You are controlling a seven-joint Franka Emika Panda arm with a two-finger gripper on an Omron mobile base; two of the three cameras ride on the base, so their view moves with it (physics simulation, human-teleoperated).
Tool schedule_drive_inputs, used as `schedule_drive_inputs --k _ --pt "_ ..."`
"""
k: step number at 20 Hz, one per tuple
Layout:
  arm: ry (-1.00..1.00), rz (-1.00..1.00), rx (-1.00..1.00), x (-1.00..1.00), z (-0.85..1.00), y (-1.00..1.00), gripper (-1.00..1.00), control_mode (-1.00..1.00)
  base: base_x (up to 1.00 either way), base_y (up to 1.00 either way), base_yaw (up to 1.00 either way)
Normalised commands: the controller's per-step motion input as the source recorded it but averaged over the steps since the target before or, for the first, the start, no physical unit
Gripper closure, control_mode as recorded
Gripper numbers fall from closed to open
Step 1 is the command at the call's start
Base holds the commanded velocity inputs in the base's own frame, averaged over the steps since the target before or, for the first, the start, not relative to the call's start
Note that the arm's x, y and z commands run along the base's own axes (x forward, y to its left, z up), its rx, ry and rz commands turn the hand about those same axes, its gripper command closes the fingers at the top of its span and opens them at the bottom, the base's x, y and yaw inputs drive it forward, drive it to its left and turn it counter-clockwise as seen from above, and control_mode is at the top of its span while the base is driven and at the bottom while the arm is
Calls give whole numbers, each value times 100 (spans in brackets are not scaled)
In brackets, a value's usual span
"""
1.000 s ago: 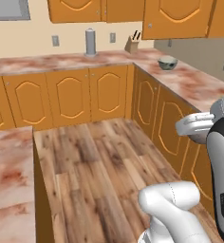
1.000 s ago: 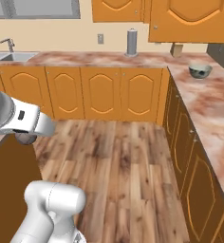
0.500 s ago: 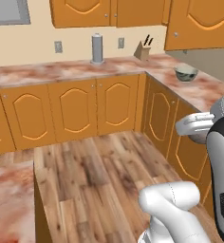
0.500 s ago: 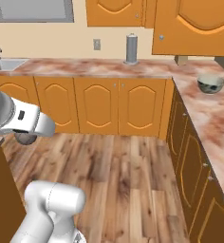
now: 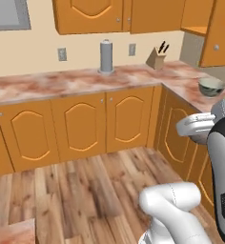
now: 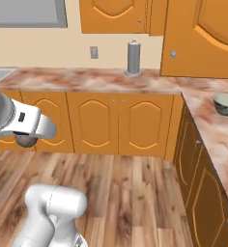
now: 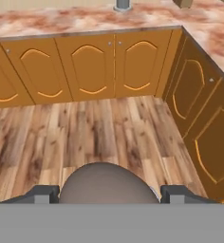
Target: Pick the egg and butter from the fridge and place them by the bowl for mixing.
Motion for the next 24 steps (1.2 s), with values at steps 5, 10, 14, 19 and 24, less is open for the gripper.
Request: schedule_drive_inputs --k 5,10,14,19,24 --pt "0 0 0 0 0 0 100 100 100 0 0" --pt "0 0 0 0 0 0 100 100 100 0 0" --pt "0 0 0 0 0 0 100 100 100 0 0" --pt "0 0 0 0 0 0 100 100 100 0 -1" --pt "0 0 0 0 0 0 100 100 69 0 -45"
